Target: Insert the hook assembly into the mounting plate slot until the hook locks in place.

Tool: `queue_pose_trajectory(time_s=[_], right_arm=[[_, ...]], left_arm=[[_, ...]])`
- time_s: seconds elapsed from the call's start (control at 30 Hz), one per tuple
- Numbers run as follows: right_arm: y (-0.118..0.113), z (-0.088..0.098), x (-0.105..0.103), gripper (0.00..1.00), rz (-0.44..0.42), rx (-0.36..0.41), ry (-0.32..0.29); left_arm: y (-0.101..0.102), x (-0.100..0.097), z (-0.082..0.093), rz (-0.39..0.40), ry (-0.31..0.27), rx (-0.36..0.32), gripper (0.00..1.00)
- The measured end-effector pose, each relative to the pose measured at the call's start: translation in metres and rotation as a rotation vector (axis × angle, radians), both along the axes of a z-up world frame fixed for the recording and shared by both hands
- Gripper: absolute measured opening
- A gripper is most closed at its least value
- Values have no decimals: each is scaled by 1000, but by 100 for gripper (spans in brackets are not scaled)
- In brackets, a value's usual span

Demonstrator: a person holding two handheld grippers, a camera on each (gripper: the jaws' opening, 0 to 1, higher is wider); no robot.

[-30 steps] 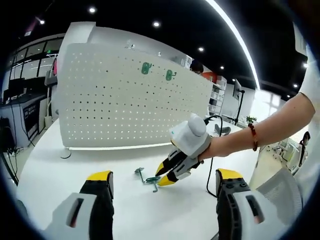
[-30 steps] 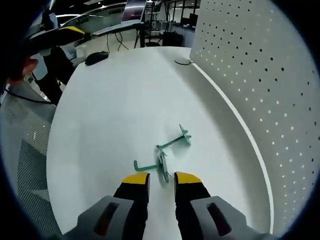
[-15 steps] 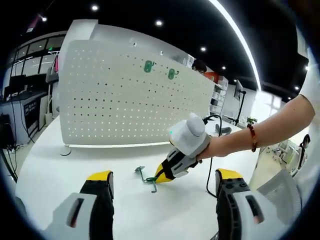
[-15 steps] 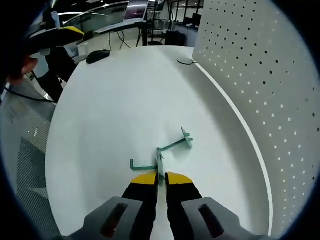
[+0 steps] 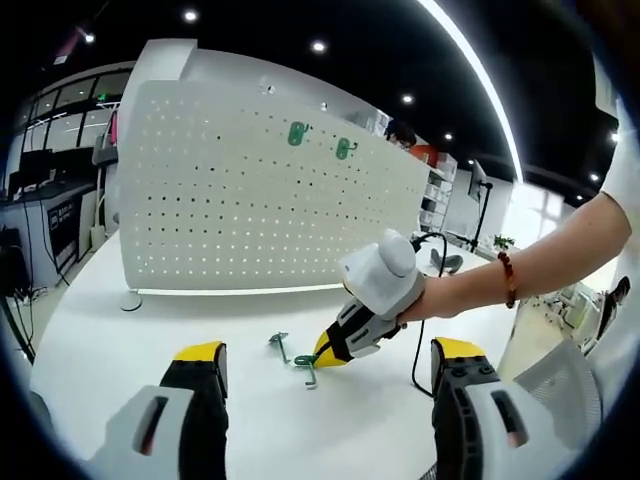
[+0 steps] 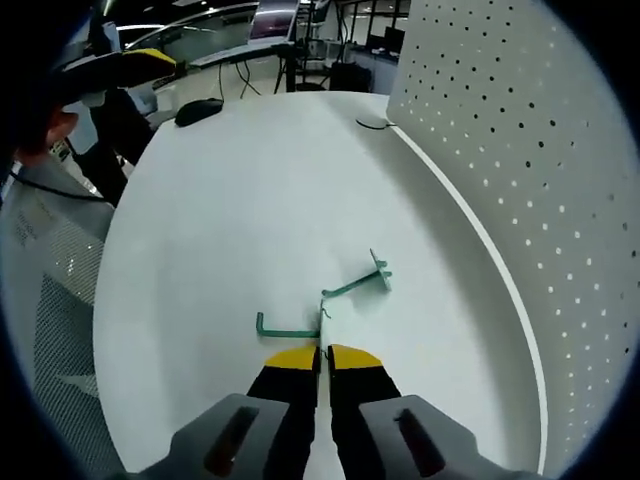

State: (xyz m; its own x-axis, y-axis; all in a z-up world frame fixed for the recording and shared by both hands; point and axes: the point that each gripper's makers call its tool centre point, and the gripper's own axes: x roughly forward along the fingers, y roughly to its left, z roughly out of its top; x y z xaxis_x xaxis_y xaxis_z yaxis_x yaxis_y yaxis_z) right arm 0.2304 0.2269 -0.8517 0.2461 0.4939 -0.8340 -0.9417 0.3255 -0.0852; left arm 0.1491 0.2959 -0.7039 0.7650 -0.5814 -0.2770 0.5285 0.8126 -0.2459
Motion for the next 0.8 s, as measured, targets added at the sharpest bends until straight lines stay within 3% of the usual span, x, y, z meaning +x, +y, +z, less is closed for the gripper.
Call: queue_pose_trajectory(time_s=[0.8], right_arm=[[-18,45,-6,2,-125,133,-91]], left_arm=[[-23,-5,9,-50,-10,-26,82]])
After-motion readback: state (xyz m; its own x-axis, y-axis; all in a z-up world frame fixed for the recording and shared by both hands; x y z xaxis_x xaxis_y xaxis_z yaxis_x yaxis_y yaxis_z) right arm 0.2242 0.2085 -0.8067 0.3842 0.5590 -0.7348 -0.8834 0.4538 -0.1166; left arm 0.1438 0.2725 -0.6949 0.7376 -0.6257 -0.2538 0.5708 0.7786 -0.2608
